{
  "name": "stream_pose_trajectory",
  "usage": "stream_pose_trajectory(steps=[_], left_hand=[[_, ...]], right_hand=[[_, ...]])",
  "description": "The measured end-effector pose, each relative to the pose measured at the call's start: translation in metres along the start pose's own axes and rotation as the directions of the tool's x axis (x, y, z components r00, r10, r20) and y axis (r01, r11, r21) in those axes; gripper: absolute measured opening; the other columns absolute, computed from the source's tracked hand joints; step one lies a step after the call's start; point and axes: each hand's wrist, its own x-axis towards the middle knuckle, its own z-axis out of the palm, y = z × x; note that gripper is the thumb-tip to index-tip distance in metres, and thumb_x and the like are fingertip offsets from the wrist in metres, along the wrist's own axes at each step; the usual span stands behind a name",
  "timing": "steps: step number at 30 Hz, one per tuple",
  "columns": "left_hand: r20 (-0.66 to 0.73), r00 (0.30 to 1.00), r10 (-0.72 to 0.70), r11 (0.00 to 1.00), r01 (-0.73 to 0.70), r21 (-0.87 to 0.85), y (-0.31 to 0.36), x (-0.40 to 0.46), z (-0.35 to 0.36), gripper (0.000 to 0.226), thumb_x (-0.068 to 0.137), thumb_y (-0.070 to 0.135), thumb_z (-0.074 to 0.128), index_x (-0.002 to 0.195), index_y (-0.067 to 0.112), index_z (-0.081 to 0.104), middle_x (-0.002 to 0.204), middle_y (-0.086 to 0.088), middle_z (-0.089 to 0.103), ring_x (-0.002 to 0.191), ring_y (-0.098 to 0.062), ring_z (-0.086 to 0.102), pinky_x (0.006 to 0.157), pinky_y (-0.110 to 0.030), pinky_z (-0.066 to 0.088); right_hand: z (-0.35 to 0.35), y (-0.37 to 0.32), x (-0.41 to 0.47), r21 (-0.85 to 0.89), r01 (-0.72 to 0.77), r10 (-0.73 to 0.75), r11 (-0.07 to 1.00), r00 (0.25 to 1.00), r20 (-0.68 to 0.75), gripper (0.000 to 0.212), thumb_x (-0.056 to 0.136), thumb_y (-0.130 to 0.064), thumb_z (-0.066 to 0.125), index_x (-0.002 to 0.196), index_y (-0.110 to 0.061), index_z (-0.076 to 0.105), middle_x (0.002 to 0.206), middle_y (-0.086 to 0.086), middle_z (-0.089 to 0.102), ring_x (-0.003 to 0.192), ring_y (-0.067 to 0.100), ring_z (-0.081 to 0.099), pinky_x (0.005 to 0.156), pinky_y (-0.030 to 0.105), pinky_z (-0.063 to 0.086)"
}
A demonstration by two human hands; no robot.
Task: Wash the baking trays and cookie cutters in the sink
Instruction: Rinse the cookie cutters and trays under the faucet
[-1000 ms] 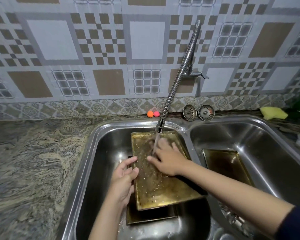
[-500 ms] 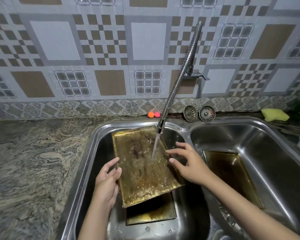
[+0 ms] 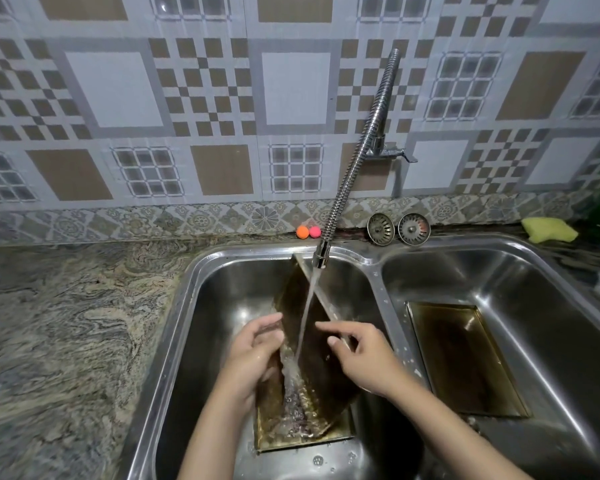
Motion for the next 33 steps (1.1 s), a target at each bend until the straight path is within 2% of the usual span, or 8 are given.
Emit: stream_pose_trajectory(steps=[2, 5, 8, 13, 23, 26, 30, 33], left_hand=[[0.143, 0.989, -0.024, 1.0, 0.025, -0.001, 0.005, -0.001, 0.005, 0.027, 0.092, 0.014, 0.056, 0.113, 0.028, 0.065, 0.105, -0.011, 0.064, 0.093, -0.018, 0.06, 0.063, -0.026, 0.046], [0.255, 0.966, -0.036, 0.998, 0.048, -0.039, 0.007, -0.003, 0.012, 0.026, 0.094, 0.023, 0.055, 0.116, 0.032, 0.063, 0.098, -0.006, 0.06, 0.087, -0.021, 0.058, 0.061, -0.029, 0.044], [0.221, 0.974, 0.048, 0.983, -0.008, -0.183, 0.004, -0.005, 0.016, 0.027, 0.09, 0.025, 0.055, 0.116, 0.032, 0.06, 0.107, -0.005, 0.065, 0.1, -0.026, 0.065, 0.08, -0.045, 0.053], [0.124, 0.968, 0.219, 0.915, -0.16, -0.37, 0.004, -0.009, 0.016, 0.04, 0.082, 0.024, 0.057, 0.12, 0.034, 0.051, 0.098, -0.011, 0.064, 0.088, -0.024, 0.063, 0.057, -0.034, 0.052], [0.022, 0.996, 0.084, 0.865, -0.062, -0.498, -0.02, 0.0, 0.018, 0.046, 0.09, -0.01, 0.043, 0.126, 0.015, 0.056, 0.111, -0.025, 0.067, 0.107, -0.039, 0.061, 0.097, -0.051, 0.045], [0.019, 0.996, 0.082, 0.849, -0.06, -0.526, -0.025, -0.003, 0.023, 0.048, 0.088, -0.015, 0.039, 0.122, 0.015, 0.056, 0.104, -0.015, 0.072, 0.101, -0.031, 0.065, 0.088, -0.044, 0.052], [0.063, 0.993, 0.099, 0.849, -0.051, -0.526, -0.026, -0.005, 0.034, 0.044, 0.084, -0.016, 0.043, 0.113, 0.014, 0.058, 0.107, -0.021, 0.066, 0.096, -0.029, 0.061, 0.085, -0.042, 0.05], [0.011, 0.989, 0.147, 0.831, -0.117, -0.543, -0.016, 0.002, 0.039, 0.043, 0.085, -0.018, 0.038, 0.108, 0.013, 0.057, 0.106, -0.016, 0.061, 0.088, -0.02, 0.06, 0.073, -0.028, 0.054]], right_hand=[[0.003, -0.006, -0.005, -0.084, 0.041, -0.038, 0.996, 0.999, 0.037, 0.029, 0.09, -0.017, 0.058, 0.109, -0.035, 0.07, 0.099, -0.016, 0.066, 0.07, -0.014, 0.058, 0.067, 0.003, 0.041], [0.007, -0.013, -0.01, -0.166, 0.179, -0.17, 0.97, 0.983, 0.063, 0.029, 0.088, -0.017, 0.056, 0.108, -0.034, 0.069, 0.098, -0.02, 0.062, 0.082, -0.012, 0.053, 0.077, 0.003, 0.037], [0.008, -0.021, -0.014, -0.157, 0.263, -0.253, 0.952, 0.964, 0.078, 0.023, 0.087, -0.021, 0.055, 0.106, -0.032, 0.062, 0.091, -0.021, 0.057, 0.086, -0.007, 0.052, 0.078, 0.013, 0.043], [0.009, -0.033, -0.015, -0.148, 0.393, -0.384, 0.908, 0.919, 0.085, 0.023, 0.088, -0.035, 0.05, 0.111, -0.031, 0.05, 0.106, -0.014, 0.057, 0.102, 0.007, 0.054, 0.088, 0.034, 0.047], [0.004, -0.019, -0.001, 0.086, 0.135, -0.147, 0.987, 0.976, 0.158, 0.036, 0.09, -0.053, 0.039, 0.111, -0.031, 0.058, 0.109, -0.006, 0.067, 0.105, 0.01, 0.06, 0.097, 0.04, 0.045], [-0.007, 0.004, 0.019, -0.298, 0.076, -0.038, 0.952, 0.99, 0.132, 0.046, 0.098, -0.044, 0.036, 0.141, -0.028, 0.041, 0.152, -0.002, 0.036, 0.141, 0.016, 0.031, 0.118, 0.043, 0.021], [-0.01, 0.005, 0.038, -0.47, -0.018, 0.017, 0.883, 1.0, -0.007, 0.064, 0.099, -0.046, 0.03, 0.153, -0.023, 0.006, 0.16, -0.001, -0.013, 0.146, 0.015, -0.016, 0.117, 0.051, -0.007], [0.01, -0.013, 0.024, -0.491, 0.248, -0.216, 0.835, 0.969, 0.121, 0.065, 0.098, -0.047, 0.032, 0.153, -0.027, 0.003, 0.158, -0.007, -0.016, 0.145, 0.011, -0.02, 0.116, 0.05, -0.012]])
